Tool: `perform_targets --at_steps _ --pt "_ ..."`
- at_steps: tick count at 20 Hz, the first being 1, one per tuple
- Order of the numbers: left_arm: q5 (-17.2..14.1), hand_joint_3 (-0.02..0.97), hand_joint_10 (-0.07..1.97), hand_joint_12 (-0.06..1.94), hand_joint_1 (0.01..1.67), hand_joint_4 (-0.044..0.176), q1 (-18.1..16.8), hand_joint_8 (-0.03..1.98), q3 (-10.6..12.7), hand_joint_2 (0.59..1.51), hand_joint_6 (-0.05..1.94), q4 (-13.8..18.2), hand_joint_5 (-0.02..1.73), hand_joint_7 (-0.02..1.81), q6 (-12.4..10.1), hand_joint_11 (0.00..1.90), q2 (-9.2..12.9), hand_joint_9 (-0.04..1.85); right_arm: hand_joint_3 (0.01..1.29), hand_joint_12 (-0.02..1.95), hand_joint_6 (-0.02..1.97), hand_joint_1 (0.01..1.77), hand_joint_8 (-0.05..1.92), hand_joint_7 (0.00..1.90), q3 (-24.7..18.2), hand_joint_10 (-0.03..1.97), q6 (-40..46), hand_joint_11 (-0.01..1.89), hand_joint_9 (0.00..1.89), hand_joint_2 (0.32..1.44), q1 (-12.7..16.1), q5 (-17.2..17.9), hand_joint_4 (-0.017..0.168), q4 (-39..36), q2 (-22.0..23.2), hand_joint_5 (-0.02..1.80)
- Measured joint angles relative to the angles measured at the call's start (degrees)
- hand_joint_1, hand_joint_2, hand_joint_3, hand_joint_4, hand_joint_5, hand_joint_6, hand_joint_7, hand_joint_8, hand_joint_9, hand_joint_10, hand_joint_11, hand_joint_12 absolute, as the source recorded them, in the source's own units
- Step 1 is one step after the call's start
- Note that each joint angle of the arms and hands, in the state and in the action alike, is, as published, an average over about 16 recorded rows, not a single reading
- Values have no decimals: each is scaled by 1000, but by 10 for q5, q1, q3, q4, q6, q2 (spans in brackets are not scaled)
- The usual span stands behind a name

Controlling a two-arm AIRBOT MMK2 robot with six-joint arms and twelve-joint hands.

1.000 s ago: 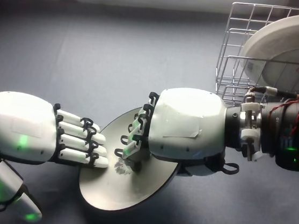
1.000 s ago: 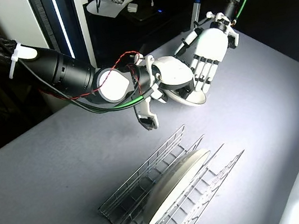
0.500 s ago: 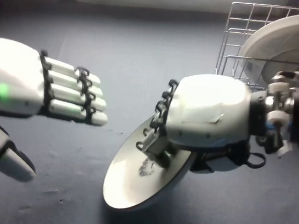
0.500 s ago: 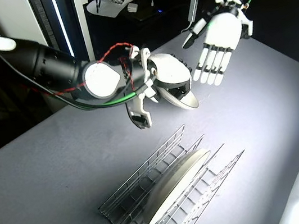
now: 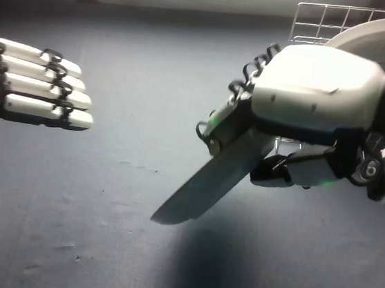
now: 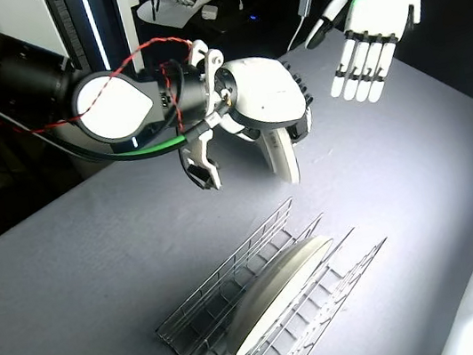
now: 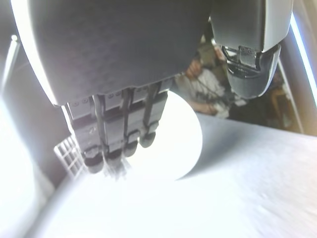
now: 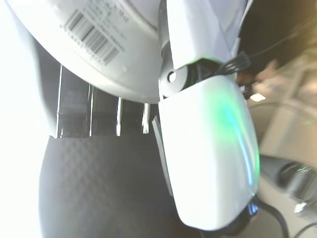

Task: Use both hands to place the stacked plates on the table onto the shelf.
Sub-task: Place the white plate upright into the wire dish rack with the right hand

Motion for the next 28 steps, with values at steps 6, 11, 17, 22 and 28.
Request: perform_targets --at_steps 6,11,17,22,28 --pt "-8 16 13 9 14 1 -11 -6 -4 1118 11 15 14 14 -18 12 23 22 12 1320 998 1388 920 986 -32 1128 0 926 1000 997 34 -32 -1 143 43 918" --pt "-13 15 13 9 14 0 -18 -6 -11 1119 10 26 17 15 -29 13 32 22 11 1332 1004 1388 930 983 -49 1127 1 919 998 997 65 -71 -1 253 76 916" --pt "-14 15 13 9 14 0 -24 -5 -19 1120 9 38 20 18 -39 13 35 22 11 1346 1014 1389 950 979 -57 1133 2 910 991 997 100 -116 -2 348 110 906" --pt "-15 14 12 9 13 0 -29 -5 -22 1120 9 44 21 20 -43 13 36 22 11 1342 1019 1391 949 976 -54 1131 2 907 983 997 115 -141 -2 380 132 899" --pt "-17 15 12 9 13 0 -37 -5 -21 1121 8 48 22 20 -47 14 36 22 11 1340 1020 1393 941 974 -41 1126 2 905 976 997 125 -157 -2 392 148 897"
